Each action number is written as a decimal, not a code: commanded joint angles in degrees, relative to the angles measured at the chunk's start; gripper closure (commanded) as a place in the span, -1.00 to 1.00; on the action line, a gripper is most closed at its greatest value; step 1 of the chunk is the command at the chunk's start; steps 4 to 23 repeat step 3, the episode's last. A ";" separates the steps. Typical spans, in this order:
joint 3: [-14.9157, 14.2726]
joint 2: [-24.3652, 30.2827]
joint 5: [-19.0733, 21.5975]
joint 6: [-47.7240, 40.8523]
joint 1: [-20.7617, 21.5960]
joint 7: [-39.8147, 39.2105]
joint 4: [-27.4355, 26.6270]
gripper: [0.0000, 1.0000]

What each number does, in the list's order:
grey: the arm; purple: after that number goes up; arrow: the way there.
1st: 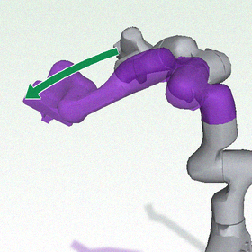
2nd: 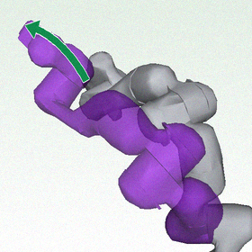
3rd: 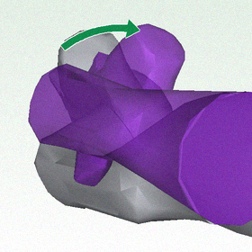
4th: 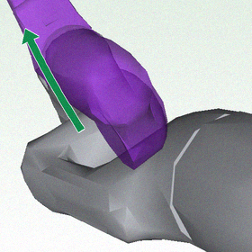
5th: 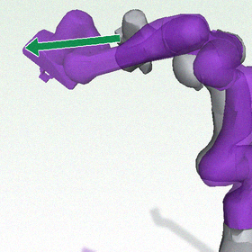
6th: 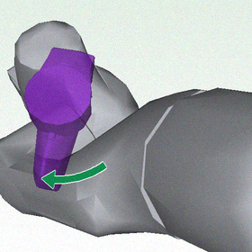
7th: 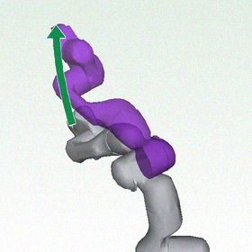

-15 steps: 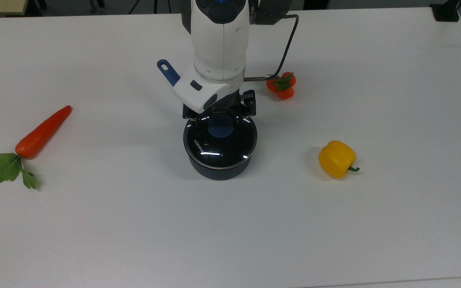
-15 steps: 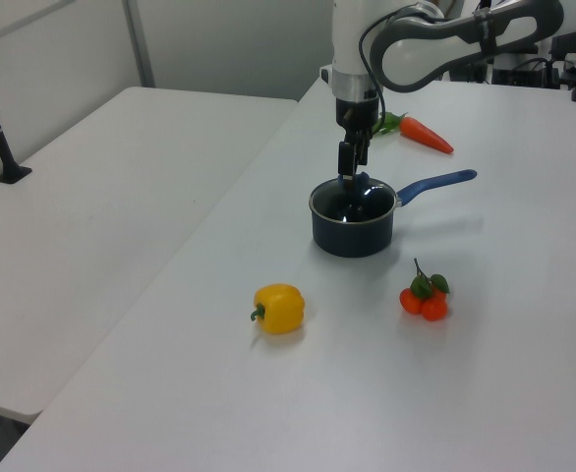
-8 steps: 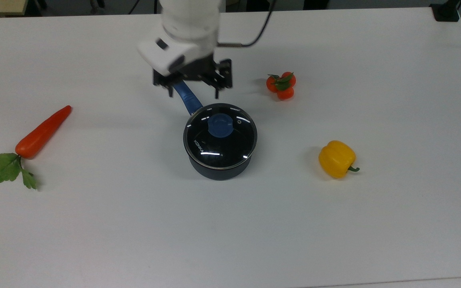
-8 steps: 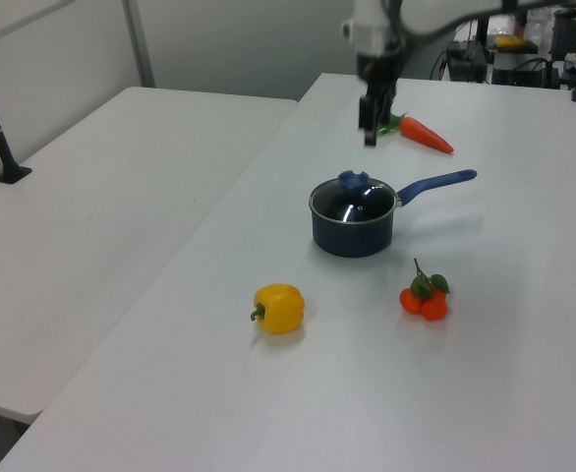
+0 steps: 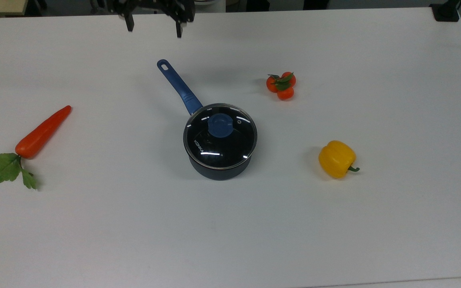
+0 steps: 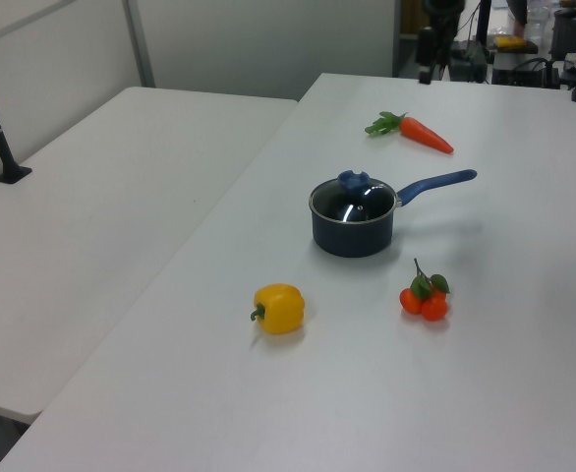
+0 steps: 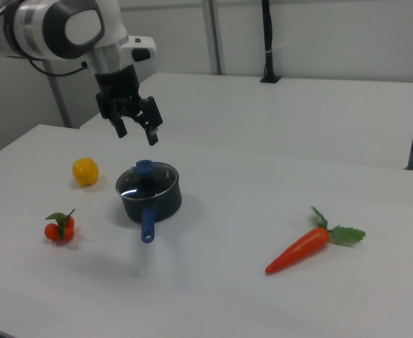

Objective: Close lid

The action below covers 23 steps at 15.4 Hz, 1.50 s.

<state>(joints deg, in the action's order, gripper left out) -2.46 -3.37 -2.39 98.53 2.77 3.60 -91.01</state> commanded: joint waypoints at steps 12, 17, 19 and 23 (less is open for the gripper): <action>-0.08 5.13 -0.42 -2.55 -0.05 -0.52 -5.58 -1.00; -0.08 5.13 -0.42 -2.55 -0.05 -0.52 -5.58 -1.00; -0.08 5.13 -0.42 -2.55 -0.05 -0.52 -5.58 -1.00; -0.08 5.13 -0.42 -2.55 -0.05 -0.52 -5.58 -1.00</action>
